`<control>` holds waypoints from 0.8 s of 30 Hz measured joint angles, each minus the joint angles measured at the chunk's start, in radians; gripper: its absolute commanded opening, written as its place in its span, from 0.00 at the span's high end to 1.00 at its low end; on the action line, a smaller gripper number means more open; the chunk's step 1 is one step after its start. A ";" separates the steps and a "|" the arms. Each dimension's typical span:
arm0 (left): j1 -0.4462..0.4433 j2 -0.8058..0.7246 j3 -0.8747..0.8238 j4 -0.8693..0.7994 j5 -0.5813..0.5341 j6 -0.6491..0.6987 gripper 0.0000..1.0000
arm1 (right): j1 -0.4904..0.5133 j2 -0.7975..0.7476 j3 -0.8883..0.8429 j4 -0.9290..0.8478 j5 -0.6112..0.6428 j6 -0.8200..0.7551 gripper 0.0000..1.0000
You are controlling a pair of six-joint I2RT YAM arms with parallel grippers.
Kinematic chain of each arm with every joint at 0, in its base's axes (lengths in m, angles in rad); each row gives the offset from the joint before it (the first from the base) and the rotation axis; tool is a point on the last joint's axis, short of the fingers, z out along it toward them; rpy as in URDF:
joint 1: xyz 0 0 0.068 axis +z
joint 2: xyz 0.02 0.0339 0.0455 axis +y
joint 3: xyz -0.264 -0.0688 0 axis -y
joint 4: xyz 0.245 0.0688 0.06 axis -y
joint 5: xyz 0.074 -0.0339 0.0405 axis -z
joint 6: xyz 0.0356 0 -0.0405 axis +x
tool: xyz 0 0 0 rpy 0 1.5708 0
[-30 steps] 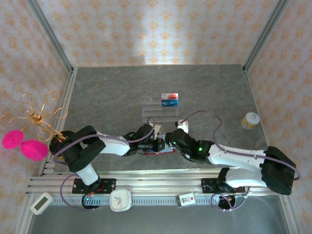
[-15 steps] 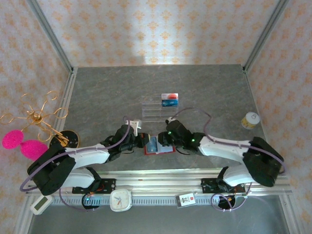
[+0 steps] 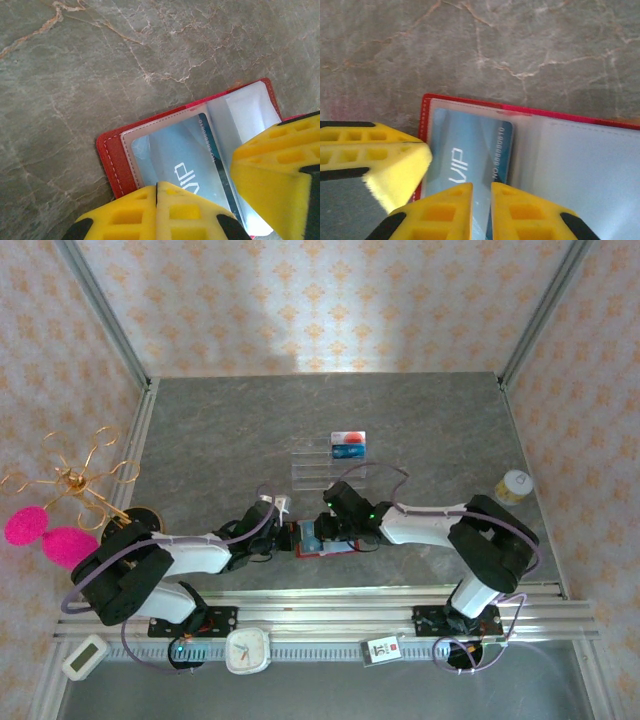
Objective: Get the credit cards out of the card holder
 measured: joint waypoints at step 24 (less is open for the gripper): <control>-0.001 0.045 -0.001 0.047 0.008 0.007 1.00 | -0.045 0.050 0.010 0.008 -0.084 0.012 0.99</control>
